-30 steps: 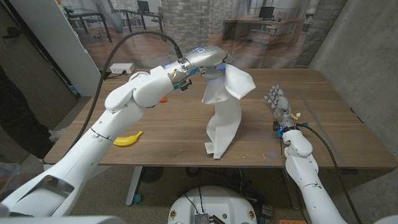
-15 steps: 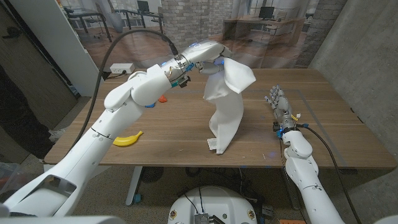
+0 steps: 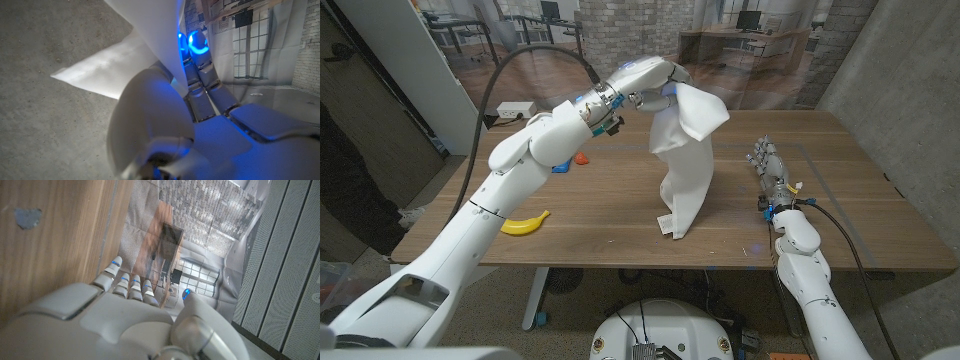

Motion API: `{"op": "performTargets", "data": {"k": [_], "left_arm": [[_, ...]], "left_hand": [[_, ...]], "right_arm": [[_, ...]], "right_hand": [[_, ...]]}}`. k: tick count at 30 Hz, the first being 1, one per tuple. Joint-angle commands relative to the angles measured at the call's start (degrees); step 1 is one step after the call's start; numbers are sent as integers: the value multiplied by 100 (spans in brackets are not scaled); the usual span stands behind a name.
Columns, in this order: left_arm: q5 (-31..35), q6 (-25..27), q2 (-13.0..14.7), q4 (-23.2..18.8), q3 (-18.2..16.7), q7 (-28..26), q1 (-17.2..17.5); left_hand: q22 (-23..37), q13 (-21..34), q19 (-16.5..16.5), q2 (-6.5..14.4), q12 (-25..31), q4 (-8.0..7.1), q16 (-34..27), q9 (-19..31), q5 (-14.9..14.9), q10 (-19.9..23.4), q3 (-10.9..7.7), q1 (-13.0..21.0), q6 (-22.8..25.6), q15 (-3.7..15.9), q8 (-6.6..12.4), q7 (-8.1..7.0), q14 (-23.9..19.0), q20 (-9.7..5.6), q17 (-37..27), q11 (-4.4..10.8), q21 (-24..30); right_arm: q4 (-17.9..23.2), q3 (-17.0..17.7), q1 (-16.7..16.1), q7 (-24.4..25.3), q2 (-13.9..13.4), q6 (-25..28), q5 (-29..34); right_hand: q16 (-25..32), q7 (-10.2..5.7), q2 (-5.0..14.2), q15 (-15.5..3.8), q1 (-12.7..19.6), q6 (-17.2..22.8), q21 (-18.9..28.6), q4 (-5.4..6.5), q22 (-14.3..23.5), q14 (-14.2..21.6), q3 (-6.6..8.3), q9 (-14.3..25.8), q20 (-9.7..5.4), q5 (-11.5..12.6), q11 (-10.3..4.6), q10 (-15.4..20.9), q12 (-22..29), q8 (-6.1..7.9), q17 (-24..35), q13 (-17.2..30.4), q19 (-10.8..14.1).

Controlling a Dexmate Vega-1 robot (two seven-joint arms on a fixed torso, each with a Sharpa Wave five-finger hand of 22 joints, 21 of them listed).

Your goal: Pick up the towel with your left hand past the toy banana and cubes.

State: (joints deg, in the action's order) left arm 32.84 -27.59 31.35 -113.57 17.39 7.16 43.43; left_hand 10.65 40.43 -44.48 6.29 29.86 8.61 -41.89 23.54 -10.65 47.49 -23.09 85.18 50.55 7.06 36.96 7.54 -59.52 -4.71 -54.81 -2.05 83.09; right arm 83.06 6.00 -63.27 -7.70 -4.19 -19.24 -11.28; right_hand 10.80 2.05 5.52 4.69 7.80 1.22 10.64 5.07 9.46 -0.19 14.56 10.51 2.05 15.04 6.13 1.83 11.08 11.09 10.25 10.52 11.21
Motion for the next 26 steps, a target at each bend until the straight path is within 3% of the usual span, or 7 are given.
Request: {"op": "performTargets", "data": {"k": [1,16,26], "left_arm": [[-137,-615,-75,695,-29,-327,-255],[-396,-1704,-151,1872,-37,-591,-705],[-539,-1895,-150,2308,-70,-414,-824]], "left_hand": [[13,338,29,61,-10,8,46,13,-11,228,-78,58,-19,170,45,4,33,-741,22,-173,65],[5,352,33,57,-62,12,68,17,-1,243,-108,45,-25,177,34,8,19,-745,6,-155,90],[-3,364,15,57,-88,2,99,23,3,259,-121,20,-27,194,28,15,7,-753,30,-141,101]], "right_arm": [[102,-82,5,272,53,122,250],[471,-286,-244,933,294,198,807],[937,-374,-532,1221,398,500,1065]], "right_hand": [[-1,12,-5,-10,-34,-12,34,-11,32,14,-19,21,-19,10,13,42,-1,-7,19,18,28],[0,17,-10,-10,-36,-13,33,-13,32,15,-22,21,-13,10,21,41,-1,-8,19,19,22],[0,13,-13,-7,-38,-21,33,-14,32,16,-24,21,-10,10,10,38,-2,-11,19,18,22]]}}
